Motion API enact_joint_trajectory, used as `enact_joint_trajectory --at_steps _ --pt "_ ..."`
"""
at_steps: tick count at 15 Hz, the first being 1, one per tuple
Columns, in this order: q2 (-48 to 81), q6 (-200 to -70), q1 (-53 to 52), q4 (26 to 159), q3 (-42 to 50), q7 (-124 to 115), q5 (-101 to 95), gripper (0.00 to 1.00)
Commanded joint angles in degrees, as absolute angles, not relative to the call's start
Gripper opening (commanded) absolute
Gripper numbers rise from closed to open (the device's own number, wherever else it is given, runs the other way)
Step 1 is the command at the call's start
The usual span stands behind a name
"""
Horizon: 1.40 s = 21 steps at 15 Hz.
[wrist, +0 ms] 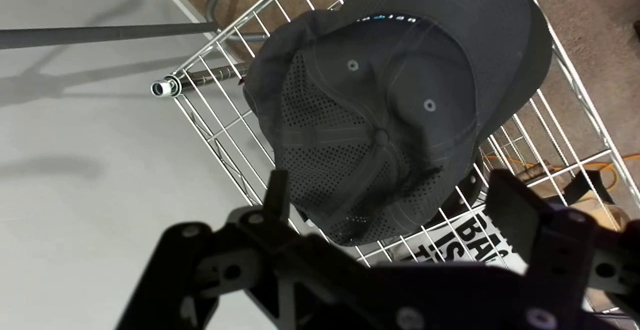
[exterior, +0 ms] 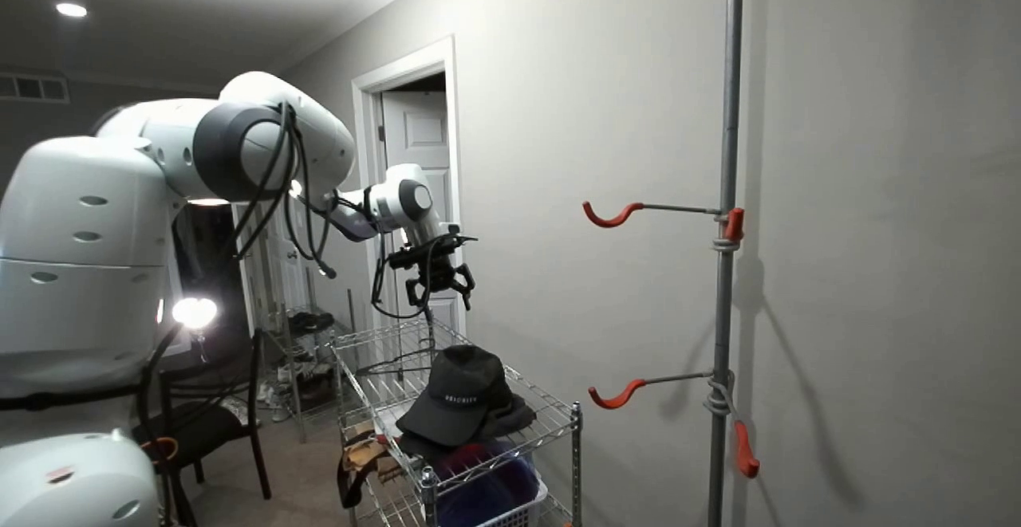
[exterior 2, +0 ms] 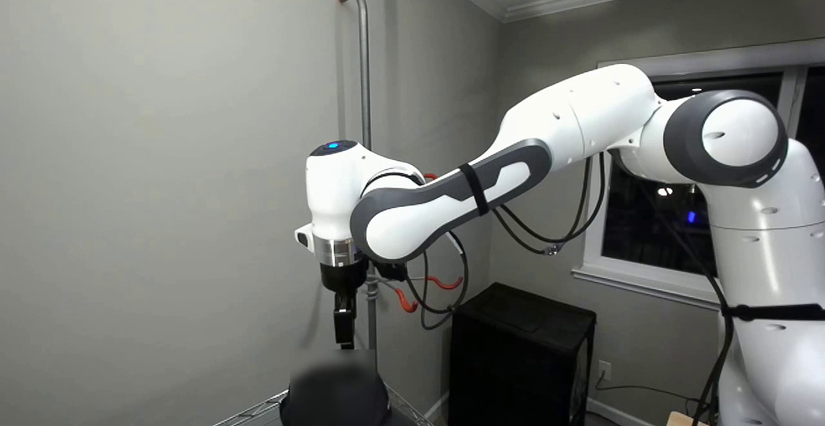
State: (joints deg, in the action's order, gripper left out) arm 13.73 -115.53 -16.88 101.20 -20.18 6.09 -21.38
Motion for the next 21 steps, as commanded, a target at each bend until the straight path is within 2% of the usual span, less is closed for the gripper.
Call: enact_joint_trajectory --at_steps 1,8,13,14,16,21 --pt "13.7 -117.6 -18.2 101.8 -18.8 7.5 -20.3 1.0" --pt "18.2 -143.6 -18.1 109.7 -17.6 6.7 -17.9 1.0" --pt "21.6 -147.4 -18.4 112.1 -17.8 8.6 -15.6 1.0" --pt "22.0 -147.3 -18.5 112.1 -18.0 9.4 -15.6 0.75" --pt "22.5 -146.8 -18.7 111.9 -18.1 9.9 -15.7 0.67" --pt "21.9 -146.9 -19.2 112.3 -17.6 9.2 -16.1 0.34"
